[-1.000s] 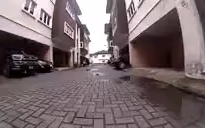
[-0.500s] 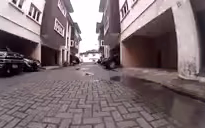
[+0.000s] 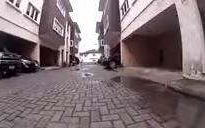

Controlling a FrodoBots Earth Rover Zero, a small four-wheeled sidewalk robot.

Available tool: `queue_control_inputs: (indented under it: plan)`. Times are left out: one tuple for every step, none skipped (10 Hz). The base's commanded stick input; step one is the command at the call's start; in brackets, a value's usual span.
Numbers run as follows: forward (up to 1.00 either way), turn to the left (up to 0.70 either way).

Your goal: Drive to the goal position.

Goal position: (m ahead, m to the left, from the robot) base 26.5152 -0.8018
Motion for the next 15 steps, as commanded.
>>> queue_control_inputs:
  plan:
    - [0.50, 0.00]
    - [0.50, 0.00]
    - [0.50, 0.00]
    - [0.50, 0.00]
    - [0.50, 0.00]
    - [0.50, 0.00]
    - [0.50, 0.00]
    - [0.50, 0.00]
    - [0.50, 0.00]
    - [0.50, 0.00]
    - [0.50, 0.00]
    - [0.50, 0.00]
    - [0.50, 0.00]
    - [0.50, 0.00]
    - [0.50, 0.00]
